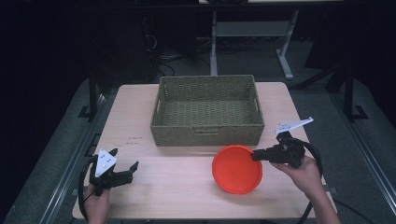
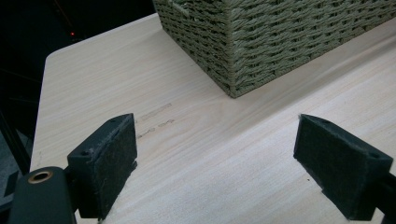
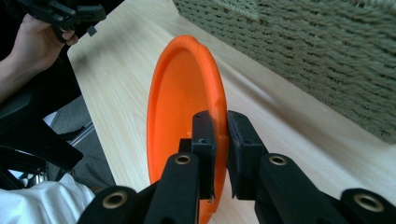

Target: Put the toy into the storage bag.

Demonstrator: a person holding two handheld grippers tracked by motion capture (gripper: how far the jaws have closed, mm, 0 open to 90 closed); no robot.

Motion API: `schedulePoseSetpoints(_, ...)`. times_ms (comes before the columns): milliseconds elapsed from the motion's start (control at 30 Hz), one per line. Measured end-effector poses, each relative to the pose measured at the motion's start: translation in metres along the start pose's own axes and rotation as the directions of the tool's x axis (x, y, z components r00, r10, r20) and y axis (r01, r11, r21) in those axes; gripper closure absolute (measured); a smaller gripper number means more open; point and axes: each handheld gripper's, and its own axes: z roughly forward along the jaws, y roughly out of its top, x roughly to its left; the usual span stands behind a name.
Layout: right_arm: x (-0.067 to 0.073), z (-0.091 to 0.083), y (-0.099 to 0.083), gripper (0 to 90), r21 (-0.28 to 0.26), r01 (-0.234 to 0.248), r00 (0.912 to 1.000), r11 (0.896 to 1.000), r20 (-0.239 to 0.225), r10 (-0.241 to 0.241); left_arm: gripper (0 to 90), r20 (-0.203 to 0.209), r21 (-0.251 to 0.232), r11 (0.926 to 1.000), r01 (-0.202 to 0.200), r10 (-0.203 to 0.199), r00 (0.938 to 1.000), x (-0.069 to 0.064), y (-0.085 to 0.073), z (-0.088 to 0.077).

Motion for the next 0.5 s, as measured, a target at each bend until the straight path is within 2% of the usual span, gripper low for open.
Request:
schedulePoseSetpoints(300,0.0,-0.004,0.01,82.1,0.0,-0.006,1.0,1.0,0.003,0.006,12.8,-0.006,0.003,1.0,0.0,0.0,1.0,0.001,0.0,-0.001)
schedulePoseSetpoints(500,0.002,-0.009,0.021,82.1,0.001,0.008,0.9999,1.0,0.014,-0.008,12.8,-0.007,0.003,1.0,0.009,-0.009,0.9999,0.002,-0.001,-0.001)
